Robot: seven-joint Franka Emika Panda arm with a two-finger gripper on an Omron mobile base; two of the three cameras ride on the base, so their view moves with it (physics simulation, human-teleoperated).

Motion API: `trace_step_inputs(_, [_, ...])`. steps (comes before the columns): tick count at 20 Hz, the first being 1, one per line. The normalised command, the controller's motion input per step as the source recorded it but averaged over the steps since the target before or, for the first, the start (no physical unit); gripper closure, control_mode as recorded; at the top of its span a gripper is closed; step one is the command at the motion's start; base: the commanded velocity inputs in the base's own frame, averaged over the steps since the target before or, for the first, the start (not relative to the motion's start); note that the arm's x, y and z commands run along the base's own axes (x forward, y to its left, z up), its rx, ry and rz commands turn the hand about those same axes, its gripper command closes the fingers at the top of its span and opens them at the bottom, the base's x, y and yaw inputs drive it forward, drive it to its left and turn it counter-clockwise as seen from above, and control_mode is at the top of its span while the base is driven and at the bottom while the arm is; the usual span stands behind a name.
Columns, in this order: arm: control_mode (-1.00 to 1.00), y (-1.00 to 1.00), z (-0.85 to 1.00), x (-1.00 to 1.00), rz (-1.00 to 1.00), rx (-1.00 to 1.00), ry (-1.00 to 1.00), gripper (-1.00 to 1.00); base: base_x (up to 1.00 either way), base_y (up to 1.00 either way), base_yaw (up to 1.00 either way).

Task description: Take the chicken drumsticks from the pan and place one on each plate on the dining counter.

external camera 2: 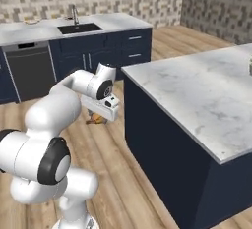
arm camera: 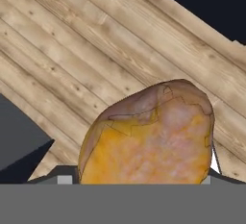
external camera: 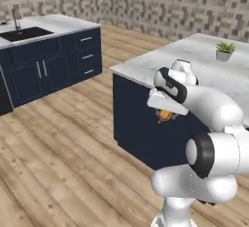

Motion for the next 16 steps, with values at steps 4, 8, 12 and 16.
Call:
trace_step_inputs(4, [1.0, 0.0, 0.0, 0.0, 0.0, 0.0, 0.0, 1.0, 1.0, 0.59, 0.0])
trace_step_inputs(8, [1.0, 0.0, 0.0, 0.0, 0.0, 0.0, 0.0, 1.0, 1.0, 0.52, -0.02])
trace_step_inputs(12, [1.0, 0.0, 0.0, 0.0, 0.0, 0.0, 0.0, 1.0, 1.0, 0.39, -0.06])
trace_step_inputs(16, [1.0, 0.0, 0.0, 0.0, 0.0, 0.0, 0.0, 1.0, 1.0, 0.34, -0.11])
